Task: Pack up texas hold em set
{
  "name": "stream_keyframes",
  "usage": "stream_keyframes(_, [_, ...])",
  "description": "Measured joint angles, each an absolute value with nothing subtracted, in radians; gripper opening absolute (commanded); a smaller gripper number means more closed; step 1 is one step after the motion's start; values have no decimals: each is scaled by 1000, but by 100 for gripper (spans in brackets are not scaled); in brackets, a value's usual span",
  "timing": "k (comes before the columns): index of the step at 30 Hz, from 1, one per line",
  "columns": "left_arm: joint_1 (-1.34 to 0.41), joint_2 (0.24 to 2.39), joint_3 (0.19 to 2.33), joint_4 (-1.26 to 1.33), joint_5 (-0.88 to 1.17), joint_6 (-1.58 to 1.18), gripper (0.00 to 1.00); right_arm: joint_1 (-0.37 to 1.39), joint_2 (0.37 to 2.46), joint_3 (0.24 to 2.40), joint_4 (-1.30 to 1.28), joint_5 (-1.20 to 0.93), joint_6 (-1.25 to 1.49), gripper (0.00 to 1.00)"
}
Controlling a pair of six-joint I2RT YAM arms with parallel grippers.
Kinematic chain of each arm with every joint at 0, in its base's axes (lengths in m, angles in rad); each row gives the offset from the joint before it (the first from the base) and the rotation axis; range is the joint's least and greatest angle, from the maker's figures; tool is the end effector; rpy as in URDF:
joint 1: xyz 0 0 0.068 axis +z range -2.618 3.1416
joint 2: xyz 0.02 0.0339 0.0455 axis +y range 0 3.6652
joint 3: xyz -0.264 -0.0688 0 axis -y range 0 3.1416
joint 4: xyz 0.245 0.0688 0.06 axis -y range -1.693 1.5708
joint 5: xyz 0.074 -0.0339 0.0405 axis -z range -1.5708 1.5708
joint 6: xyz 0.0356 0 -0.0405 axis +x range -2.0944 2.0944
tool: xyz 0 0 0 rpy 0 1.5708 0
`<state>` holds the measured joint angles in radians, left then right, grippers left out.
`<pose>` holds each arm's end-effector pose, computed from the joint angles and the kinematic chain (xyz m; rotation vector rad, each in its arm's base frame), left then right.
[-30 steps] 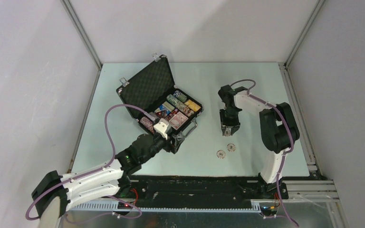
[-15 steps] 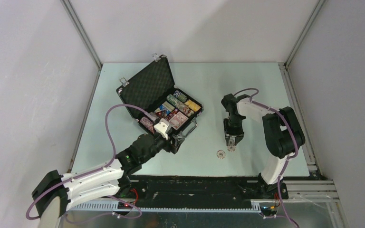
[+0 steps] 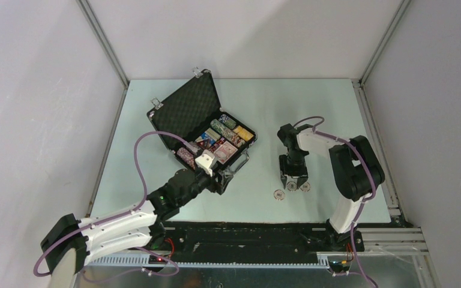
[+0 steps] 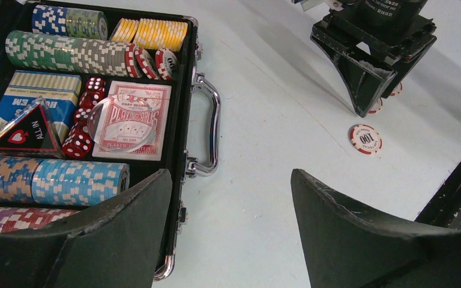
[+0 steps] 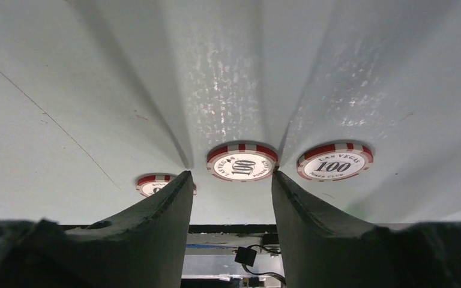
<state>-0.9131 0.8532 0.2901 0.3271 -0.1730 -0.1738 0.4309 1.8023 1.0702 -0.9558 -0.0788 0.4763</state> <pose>0.1220 -0.1479 0.2068 0.5482 1.7632 -0.6139 0.2624 0.1237 0.1426 -0.0751 -3.0008 -0.0293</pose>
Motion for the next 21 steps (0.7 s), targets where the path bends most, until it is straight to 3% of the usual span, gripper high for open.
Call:
stream_keyframes(8, [-913, 853, 290, 327, -173, -174, 81, 422, 1768, 1069, -955, -78, 482, 63])
stream_keyframes(21, [-913, 850, 290, 327, -173, -174, 81, 422, 1796, 1068, -917, -73, 489, 59])
